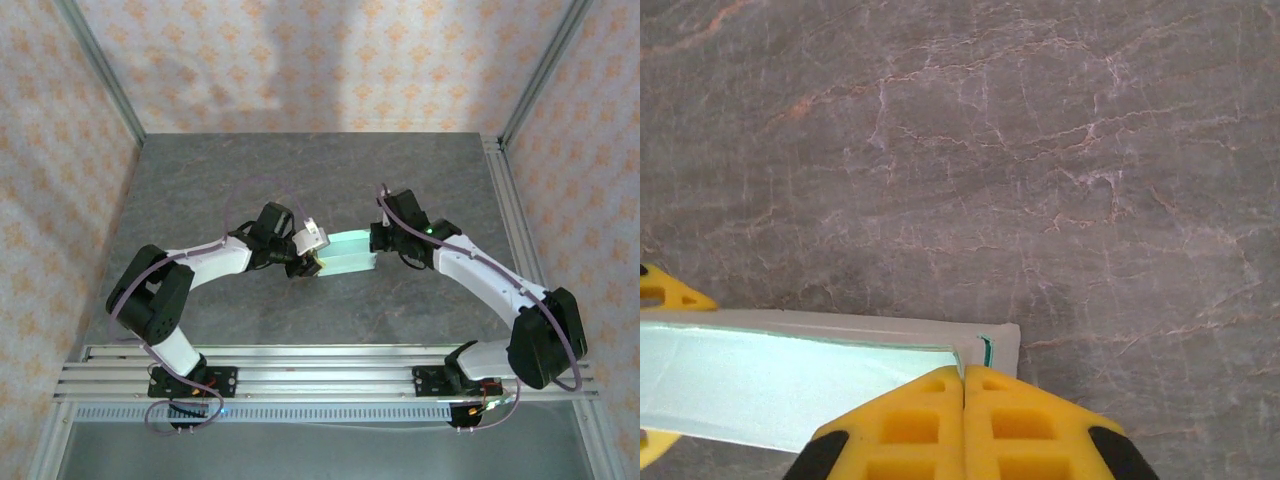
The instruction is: Fold the paper box
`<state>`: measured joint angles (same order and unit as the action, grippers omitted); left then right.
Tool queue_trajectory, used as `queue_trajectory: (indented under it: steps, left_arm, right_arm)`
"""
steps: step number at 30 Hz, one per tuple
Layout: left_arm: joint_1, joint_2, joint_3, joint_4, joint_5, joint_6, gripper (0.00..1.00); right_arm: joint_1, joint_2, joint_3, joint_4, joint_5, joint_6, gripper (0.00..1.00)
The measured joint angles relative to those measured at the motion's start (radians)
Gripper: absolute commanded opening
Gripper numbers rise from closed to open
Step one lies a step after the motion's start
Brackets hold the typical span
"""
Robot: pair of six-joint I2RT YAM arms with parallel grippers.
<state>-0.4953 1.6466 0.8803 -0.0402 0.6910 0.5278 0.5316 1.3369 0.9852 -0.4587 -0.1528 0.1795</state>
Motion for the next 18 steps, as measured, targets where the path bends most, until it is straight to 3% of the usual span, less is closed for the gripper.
queue_trajectory:
  steps: [6,18]
  left_arm:
    - [-0.002,0.015,0.016,0.0,0.0,0.003,0.4]
    - [-0.002,0.015,0.016,-0.001,0.0,0.003,0.41]
  right_arm:
    - [0.003,-0.016,-0.012,0.008,0.018,0.056,0.0]
    - [0.003,-0.079,-0.165,0.2,0.027,0.001,0.0]
